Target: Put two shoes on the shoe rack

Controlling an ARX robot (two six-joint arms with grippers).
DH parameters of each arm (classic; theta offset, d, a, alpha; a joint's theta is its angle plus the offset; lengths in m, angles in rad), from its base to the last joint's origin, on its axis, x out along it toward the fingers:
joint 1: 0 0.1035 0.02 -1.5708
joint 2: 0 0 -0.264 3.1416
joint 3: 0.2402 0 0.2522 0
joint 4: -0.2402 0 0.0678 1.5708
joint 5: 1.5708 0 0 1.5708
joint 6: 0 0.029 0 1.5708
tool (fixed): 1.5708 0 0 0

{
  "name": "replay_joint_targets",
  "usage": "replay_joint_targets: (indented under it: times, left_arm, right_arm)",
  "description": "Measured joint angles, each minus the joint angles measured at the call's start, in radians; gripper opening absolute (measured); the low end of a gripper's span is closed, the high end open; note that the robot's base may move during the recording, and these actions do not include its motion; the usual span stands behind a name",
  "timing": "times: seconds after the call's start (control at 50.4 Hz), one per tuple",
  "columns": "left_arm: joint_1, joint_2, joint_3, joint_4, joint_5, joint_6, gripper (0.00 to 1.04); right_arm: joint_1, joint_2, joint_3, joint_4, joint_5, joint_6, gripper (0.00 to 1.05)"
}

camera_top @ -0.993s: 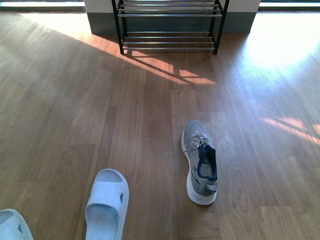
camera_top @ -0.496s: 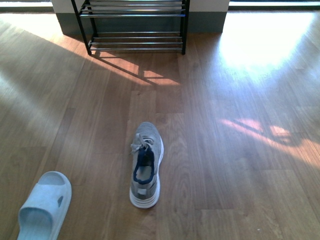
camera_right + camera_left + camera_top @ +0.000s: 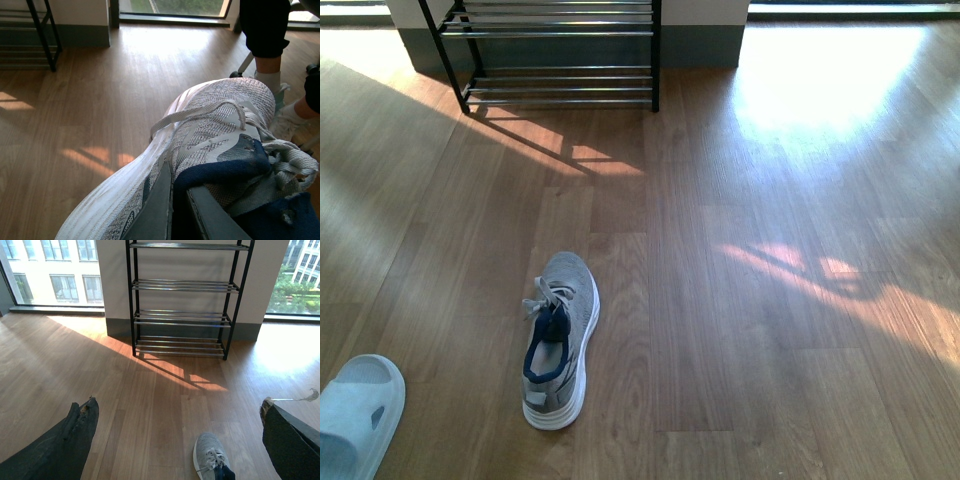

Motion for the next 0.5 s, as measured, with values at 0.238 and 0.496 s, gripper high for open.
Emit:
replay_joint_targets:
  times: [0.238, 0.496]
  left_arm:
    - [-0.137, 0.627, 0.143, 0.168, -0.292, -0.114, 0.95]
    - [-0.322, 1.456, 0.362, 0.433, -0.285, -0.255, 0.95]
  right_arm:
    - [0.000, 0.000, 0.000, 0.000, -0.006, 0.000, 0.01]
    - [0.000, 0.000, 0.000, 0.000, -0.005, 0.000, 0.01]
